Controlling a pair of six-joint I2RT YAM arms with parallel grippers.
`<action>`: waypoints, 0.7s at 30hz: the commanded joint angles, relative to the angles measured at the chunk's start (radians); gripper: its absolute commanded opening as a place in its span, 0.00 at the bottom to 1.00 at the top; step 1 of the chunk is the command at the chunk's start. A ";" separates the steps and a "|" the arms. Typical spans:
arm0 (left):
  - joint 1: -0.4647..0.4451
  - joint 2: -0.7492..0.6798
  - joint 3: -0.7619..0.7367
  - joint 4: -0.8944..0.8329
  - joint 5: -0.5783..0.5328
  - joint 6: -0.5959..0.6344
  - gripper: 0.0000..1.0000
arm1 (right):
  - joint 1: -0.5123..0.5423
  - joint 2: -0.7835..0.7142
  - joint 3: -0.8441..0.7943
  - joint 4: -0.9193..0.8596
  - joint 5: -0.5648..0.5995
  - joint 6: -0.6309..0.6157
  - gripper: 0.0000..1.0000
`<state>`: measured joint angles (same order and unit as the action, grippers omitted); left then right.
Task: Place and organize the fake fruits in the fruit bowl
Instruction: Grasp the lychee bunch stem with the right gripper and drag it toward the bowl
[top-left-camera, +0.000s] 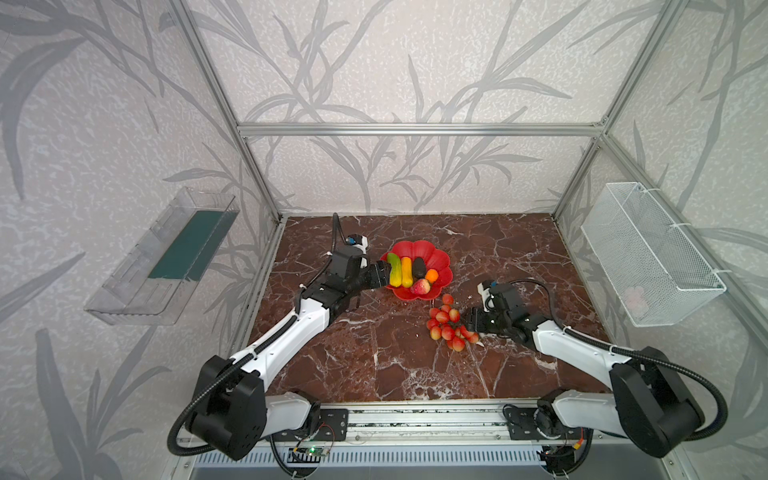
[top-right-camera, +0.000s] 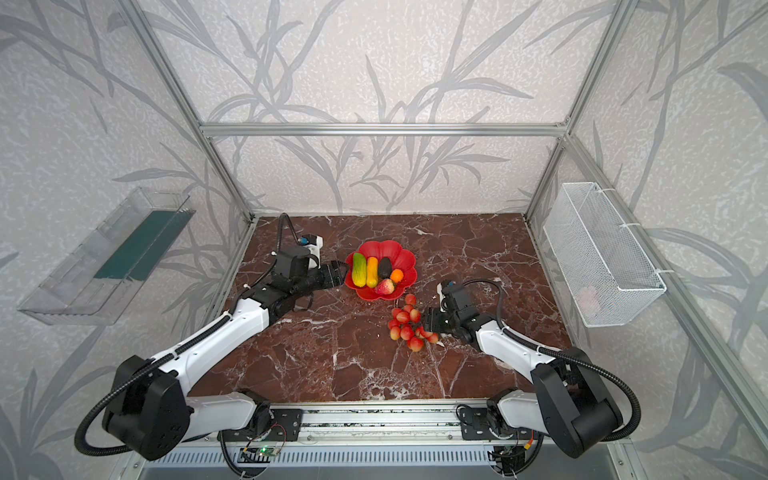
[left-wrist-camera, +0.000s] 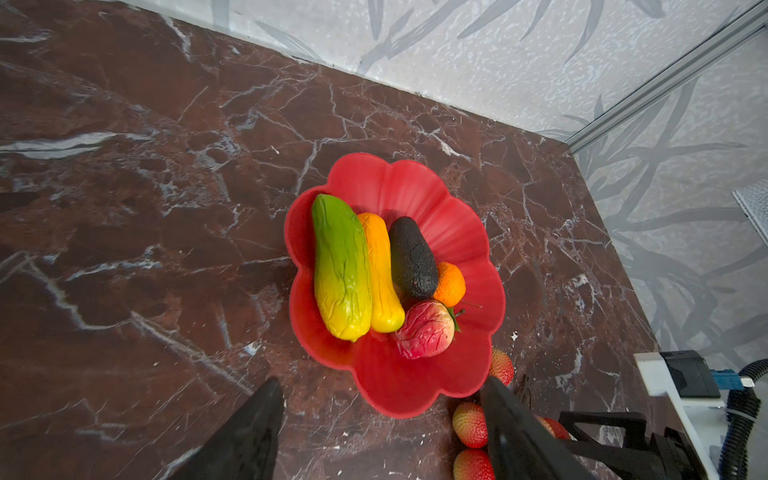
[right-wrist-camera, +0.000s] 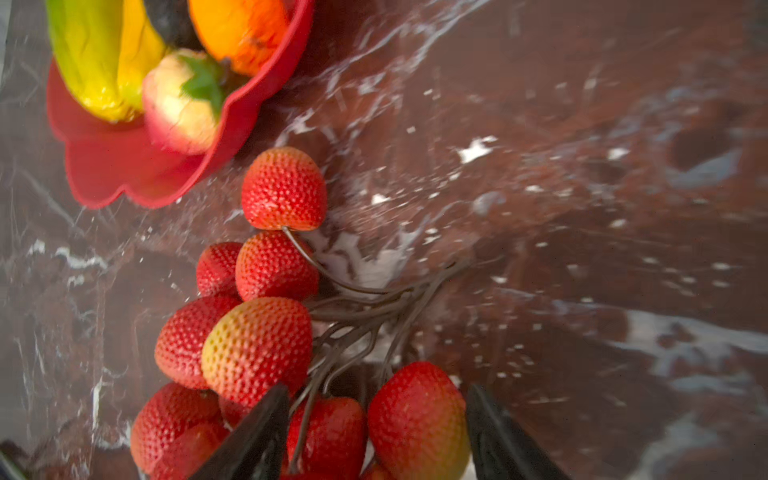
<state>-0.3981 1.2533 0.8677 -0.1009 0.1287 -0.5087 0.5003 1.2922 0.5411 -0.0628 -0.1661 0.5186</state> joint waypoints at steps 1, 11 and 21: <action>0.005 -0.075 -0.016 -0.017 -0.042 0.001 0.77 | 0.091 0.016 0.035 0.021 0.053 0.031 0.67; 0.004 -0.171 -0.072 -0.062 -0.067 -0.002 0.77 | 0.170 -0.088 0.033 0.007 0.133 0.087 0.67; 0.005 -0.240 -0.122 -0.097 -0.081 -0.019 0.77 | 0.192 -0.138 0.072 -0.064 0.060 0.026 0.64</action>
<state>-0.3981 1.0378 0.7692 -0.1722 0.0708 -0.5137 0.6758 1.1530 0.5747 -0.0811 -0.0734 0.5739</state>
